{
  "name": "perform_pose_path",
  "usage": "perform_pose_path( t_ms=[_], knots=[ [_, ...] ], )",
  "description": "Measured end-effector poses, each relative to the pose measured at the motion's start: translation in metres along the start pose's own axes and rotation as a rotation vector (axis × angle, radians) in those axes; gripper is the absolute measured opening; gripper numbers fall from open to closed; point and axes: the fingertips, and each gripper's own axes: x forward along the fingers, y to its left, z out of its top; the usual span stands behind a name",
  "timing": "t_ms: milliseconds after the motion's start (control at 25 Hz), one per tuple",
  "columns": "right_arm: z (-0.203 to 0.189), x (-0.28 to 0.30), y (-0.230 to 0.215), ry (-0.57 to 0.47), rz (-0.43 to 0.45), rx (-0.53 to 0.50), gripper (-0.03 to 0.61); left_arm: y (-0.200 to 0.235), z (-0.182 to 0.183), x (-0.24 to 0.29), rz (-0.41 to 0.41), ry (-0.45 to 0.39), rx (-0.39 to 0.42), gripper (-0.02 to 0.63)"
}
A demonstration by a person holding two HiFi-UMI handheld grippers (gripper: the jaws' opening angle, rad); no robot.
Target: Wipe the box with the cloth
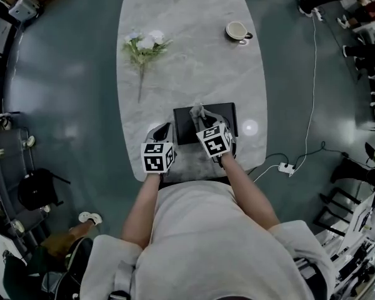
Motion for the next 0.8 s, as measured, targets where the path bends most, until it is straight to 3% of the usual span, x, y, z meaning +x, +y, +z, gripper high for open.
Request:
perform_pose_path(
  t_ms=[800],
  knots=[
    [-0.047,-0.028,-0.069,0.021,-0.103,0.131,0.043,-0.077,0.013,0.042,-0.11,0.044,0.098,0.023]
  ],
)
